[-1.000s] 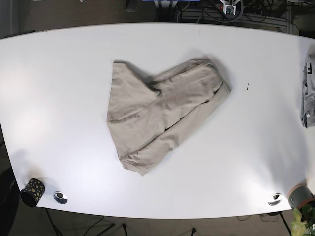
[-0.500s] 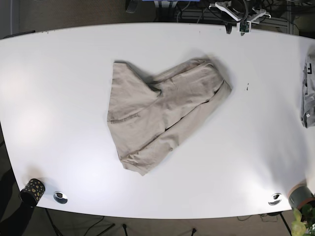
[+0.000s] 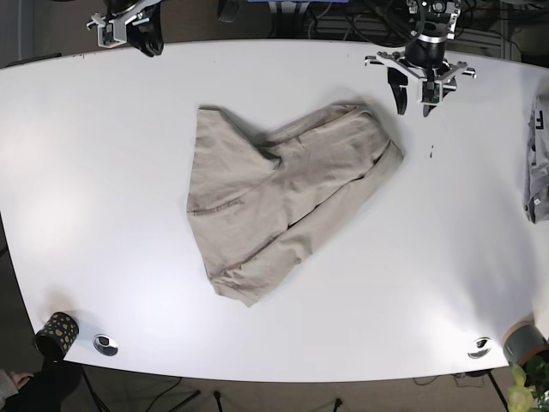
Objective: Fold the T-shirt properly
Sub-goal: 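Reach the right gripper to the beige garment's edge and grasp it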
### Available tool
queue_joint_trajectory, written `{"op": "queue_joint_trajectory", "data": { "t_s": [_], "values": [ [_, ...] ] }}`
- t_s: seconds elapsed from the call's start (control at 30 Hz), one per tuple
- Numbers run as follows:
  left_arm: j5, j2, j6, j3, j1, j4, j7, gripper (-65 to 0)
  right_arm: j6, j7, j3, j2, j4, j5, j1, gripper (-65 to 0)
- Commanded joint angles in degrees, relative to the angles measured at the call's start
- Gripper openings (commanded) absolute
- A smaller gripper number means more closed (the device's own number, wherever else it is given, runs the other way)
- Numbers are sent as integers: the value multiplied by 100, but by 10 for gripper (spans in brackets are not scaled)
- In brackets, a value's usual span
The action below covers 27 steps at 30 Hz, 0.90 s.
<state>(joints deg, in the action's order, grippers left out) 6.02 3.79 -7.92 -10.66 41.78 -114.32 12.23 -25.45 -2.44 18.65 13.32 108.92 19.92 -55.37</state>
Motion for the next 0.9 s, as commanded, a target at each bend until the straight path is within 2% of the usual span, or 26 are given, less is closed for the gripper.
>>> {"op": "queue_joint_trajectory", "data": {
  "t_s": [0.0, 0.07, 0.27, 0.47, 0.77, 0.83, 0.87],
  "values": [
    [-9, 12, 14, 6, -15, -89, -181, -413, -26, -209, 29, 44, 198, 78, 223, -591],
    [-9, 12, 14, 6, -112, -89, -181, -401, -26, -649, 47, 26, 321, 87, 680, -590],
    [-9, 12, 14, 103, -261, -89, -181, -246, -26, -1765, 47, -88, 497, 87, 1876, -572],
    [9, 12, 14, 112, -385, -80, -181, -242, -26, -2996, 29, -88, 514, 87, 3230, -390],
    [18, -14, 14, 94, -446, -80, -181, -242, -44, -4420, 29, -194, 127, 87, 5137, -368],
    [18, -6, 14, 94, -455, -80, -181, -242, -140, -4596, 29, -194, -57, 87, 5436, -368],
    [18, -6, 14, 94, -464, -80, -181, -242, -255, -4701, 29, -203, -215, 87, 5647, -368]
  ]
}}
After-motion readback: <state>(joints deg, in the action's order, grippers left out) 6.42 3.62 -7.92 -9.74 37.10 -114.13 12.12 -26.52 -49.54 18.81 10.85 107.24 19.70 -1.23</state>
